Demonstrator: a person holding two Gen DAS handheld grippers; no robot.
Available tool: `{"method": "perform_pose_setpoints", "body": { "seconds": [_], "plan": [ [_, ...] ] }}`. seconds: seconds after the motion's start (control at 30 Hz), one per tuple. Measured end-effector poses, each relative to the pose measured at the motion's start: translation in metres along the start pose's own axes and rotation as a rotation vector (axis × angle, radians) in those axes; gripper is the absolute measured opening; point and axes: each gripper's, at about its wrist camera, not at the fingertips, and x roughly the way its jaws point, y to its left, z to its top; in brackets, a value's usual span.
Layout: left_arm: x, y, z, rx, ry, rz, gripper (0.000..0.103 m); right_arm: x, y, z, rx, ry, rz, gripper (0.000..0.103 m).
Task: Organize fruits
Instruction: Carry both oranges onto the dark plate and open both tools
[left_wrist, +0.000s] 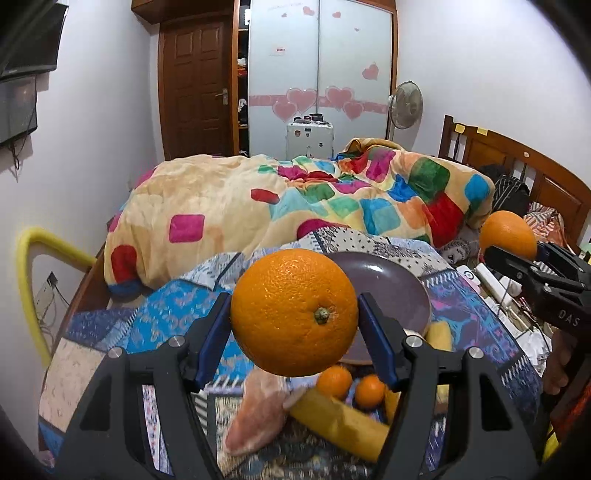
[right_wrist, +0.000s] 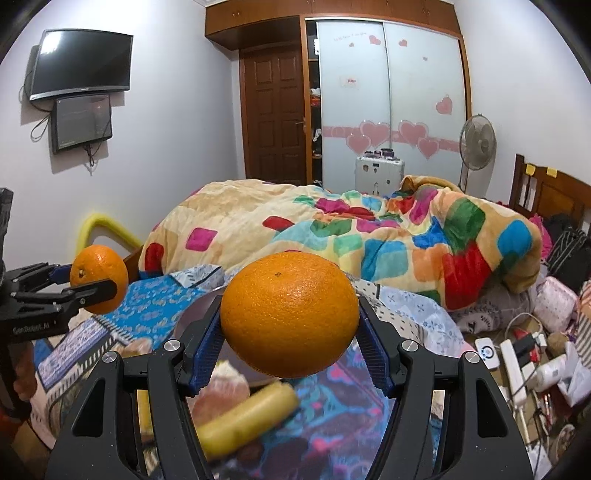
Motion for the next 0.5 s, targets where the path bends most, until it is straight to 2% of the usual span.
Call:
{"method": "perform_pose_setpoints", "body": {
  "seconds": [0.23, 0.5],
  "plan": [
    [0.038, -0.002, 0.015, 0.004, 0.029, 0.016, 0.067, 0.040, -0.007, 0.014, -0.013, 0.045, -0.015, 0.064],
    [0.087, -0.003, 0.028, 0.013, 0.117, -0.012, 0.067, 0.088, -0.004, 0.015, -0.062, 0.139, -0.006, 0.064]
  ]
}}
